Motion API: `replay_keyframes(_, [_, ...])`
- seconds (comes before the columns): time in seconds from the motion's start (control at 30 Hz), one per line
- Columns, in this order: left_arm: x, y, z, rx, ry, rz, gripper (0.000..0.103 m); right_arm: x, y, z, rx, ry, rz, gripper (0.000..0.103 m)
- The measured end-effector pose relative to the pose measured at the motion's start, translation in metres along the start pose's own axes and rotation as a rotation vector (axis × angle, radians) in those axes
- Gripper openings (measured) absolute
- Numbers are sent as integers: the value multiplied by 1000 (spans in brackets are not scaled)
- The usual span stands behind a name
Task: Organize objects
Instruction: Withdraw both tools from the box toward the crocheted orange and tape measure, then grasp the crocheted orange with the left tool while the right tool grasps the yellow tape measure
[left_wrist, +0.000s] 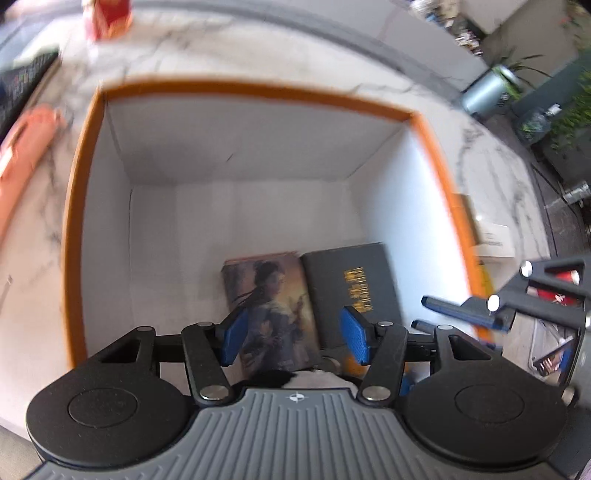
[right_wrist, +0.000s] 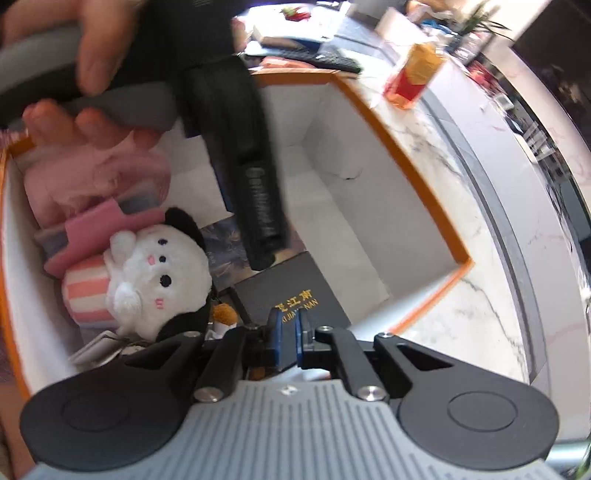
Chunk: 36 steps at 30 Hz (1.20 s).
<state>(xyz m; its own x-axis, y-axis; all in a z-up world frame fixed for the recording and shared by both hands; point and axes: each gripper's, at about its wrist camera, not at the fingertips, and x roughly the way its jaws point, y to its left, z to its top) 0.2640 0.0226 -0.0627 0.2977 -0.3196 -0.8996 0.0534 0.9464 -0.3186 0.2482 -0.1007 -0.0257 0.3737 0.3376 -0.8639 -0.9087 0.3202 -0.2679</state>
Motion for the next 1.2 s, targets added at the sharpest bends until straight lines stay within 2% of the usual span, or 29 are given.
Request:
replay_keyframes(0.17, [-39, -40, -13, 174, -132, -30, 65, -47, -26, -25, 215, -87, -18, 8])
replay_keyframes(0.33, [-61, -90, -31, 364, -214, -85, 65, -86, -39, -71, 434, -139, -107, 21])
replay_keyframes(0.47, [-55, -132, -43, 514, -249, -113, 65, -105, -36, -119, 573, -153, -205, 30])
replay_keyframes(0.53, [-45, -152, -50, 586, -237, -124, 65, -110, -31, -146, 644, -155, -247, 36])
replay_keyframes(0.63, [-23, -181, -59, 689, -205, -129, 65, -106, -34, -179, 726, -124, -252, 36])
replay_keyframes(0.77, [16, -208, -65, 790, -141, -80, 65, -72, -53, -202, 824, -100, -243, 41])
replay_keyframes(0.93, [59, -216, -58, 807, -65, -51, 65, -37, -81, -225, 936, -89, -187, 42])
replay_keyframes(1.0, [72, -218, -55, 815, -40, -46, 65, -26, -91, -226, 952, -87, -172, 43])
replay_keyframes(1.1, [88, -225, -54, 848, -17, -16, 65, -15, -98, -223, 951, -96, -177, 51])
replay_keyframes(1.2, [95, -229, -51, 856, 22, -7, 65, -2, -103, -221, 966, -105, -168, 52])
